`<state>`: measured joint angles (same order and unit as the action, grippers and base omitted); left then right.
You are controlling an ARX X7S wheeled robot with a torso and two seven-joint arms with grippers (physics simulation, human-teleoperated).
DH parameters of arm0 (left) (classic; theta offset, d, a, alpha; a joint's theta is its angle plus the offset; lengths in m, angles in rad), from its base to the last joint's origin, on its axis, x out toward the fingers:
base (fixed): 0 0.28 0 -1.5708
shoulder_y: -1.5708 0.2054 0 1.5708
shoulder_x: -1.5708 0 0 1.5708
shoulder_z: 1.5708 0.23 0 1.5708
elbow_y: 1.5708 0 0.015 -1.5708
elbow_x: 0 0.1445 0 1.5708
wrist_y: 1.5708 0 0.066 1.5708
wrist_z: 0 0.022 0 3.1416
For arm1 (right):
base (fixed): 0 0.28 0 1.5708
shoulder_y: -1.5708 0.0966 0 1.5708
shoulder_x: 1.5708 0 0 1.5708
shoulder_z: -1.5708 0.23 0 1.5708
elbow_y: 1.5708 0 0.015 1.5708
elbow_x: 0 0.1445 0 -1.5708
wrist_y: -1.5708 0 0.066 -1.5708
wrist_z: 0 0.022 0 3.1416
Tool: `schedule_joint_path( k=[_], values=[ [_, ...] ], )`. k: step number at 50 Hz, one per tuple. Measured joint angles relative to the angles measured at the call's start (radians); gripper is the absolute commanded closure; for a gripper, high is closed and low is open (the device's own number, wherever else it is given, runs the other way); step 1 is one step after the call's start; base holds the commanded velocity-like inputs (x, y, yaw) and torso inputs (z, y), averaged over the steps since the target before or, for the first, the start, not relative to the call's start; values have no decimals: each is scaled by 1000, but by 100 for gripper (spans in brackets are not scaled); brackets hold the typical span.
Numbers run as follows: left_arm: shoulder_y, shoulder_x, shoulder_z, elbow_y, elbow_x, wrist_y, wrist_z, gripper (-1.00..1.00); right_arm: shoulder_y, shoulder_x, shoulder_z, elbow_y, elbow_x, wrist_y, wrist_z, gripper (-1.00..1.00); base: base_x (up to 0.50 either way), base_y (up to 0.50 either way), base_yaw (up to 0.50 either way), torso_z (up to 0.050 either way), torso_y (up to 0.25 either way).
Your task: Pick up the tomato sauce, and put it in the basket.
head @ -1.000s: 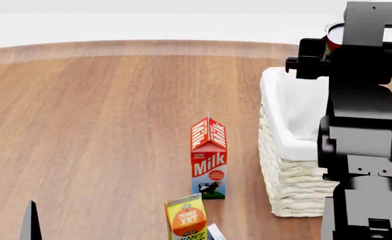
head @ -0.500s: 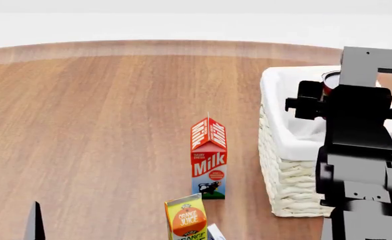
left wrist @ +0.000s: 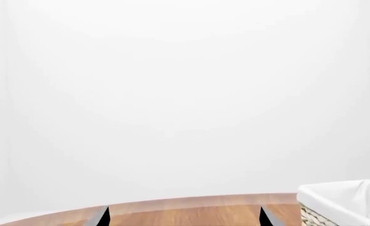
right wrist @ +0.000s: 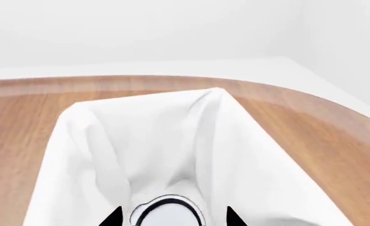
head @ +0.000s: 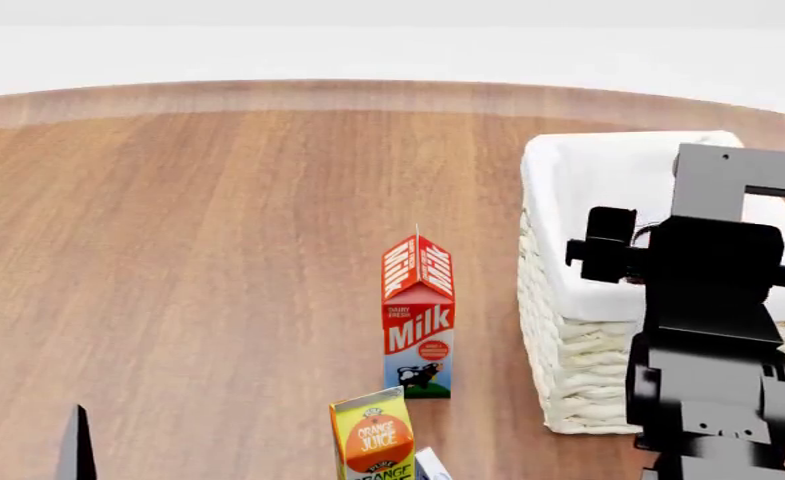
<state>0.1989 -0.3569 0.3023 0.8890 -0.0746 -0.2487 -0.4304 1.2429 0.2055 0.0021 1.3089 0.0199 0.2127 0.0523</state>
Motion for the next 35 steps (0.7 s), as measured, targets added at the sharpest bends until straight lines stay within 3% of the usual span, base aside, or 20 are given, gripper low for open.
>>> schedule_joint_path(
  k=[16,28,35],
  values=[
    [-3,-5,6,-4,-3,3,-7,-100,6,-3,12,0,-11,-22,-12,-100,0,0,0,0,0],
    [-4,-10,9,-3,-5,2,-13,-100,55,-29,25,-8,-6,-169,-53,-100,0,0,0,0,0],
    [-5,-12,10,-3,-7,1,-16,-100,-43,-41,45,-304,27,-93,-76,-100,0,0,0,0,0]
  ],
)
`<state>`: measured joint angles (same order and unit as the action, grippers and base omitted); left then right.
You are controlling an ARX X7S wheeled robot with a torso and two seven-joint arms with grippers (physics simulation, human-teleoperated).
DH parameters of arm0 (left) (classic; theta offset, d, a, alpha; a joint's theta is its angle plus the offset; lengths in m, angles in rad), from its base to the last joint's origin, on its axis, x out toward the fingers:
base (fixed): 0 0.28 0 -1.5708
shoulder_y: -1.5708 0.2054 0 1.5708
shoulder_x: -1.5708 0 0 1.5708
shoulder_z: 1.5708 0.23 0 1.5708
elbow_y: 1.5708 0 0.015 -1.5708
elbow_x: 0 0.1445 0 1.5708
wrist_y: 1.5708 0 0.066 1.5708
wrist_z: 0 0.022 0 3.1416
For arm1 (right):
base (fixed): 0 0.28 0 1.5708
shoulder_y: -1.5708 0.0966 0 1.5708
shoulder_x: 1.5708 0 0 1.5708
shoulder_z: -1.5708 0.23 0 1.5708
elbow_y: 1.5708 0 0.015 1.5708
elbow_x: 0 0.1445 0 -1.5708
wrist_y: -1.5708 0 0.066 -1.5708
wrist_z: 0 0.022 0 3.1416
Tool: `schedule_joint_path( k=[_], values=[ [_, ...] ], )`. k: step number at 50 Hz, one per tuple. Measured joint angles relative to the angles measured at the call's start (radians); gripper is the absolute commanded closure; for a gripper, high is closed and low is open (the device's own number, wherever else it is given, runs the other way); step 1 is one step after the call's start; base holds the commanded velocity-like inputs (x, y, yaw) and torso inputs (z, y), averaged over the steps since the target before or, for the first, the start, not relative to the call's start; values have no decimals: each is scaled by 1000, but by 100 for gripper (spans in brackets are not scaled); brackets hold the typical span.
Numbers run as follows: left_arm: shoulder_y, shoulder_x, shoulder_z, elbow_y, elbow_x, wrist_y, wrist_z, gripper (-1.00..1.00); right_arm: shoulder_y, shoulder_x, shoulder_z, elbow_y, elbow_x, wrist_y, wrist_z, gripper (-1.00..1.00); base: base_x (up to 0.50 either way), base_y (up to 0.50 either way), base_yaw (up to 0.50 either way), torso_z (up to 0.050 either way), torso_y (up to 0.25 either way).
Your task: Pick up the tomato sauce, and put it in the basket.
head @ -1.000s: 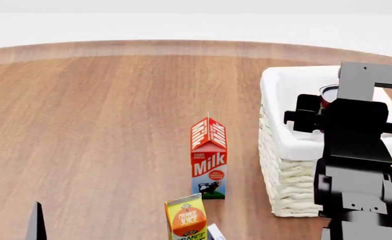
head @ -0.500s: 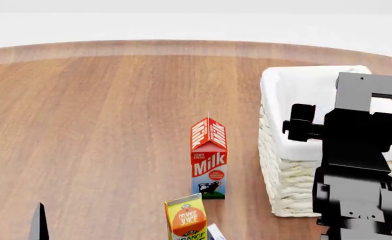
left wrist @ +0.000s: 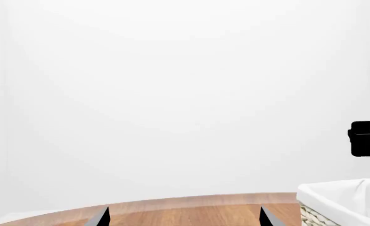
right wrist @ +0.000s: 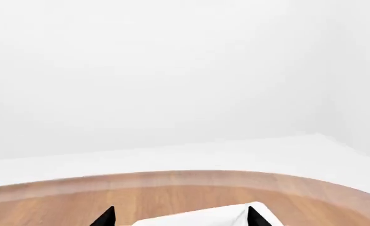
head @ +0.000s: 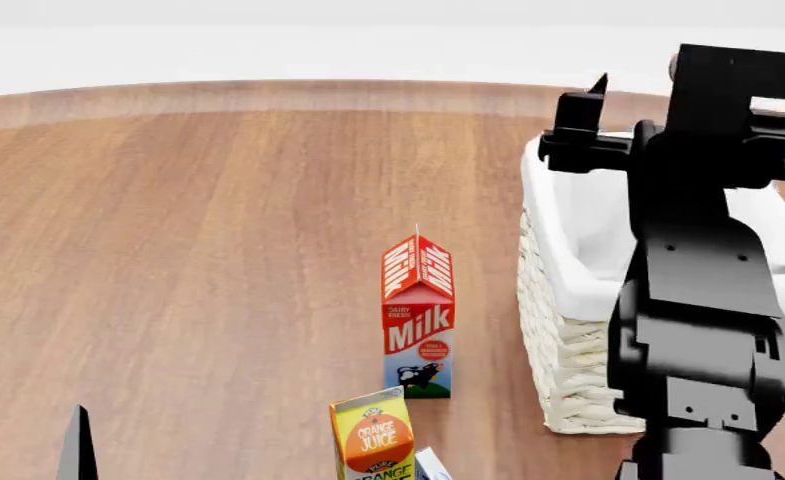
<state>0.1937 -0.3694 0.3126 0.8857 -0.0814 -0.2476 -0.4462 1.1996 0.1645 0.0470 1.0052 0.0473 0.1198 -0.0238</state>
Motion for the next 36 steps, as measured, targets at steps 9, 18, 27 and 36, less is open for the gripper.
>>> schedule_joint_path(
  k=[9,18,27,36],
  values=[
    [-1,-3,6,0,1,0,-4,-100,-226,-1,17,-572,55,186,-19,-100,0,0,0,0,0],
    [-1,-6,10,3,2,0,-8,-100,-468,6,33,-1044,88,282,-16,-100,0,0,0,0,0],
    [0,-10,15,5,4,1,-12,-100,-689,6,74,-1406,140,319,-12,-100,0,0,0,0,0],
    [1,-13,20,9,7,1,-17,-100,-871,-1,104,-1633,170,289,-11,-100,0,0,0,0,0]
  ],
)
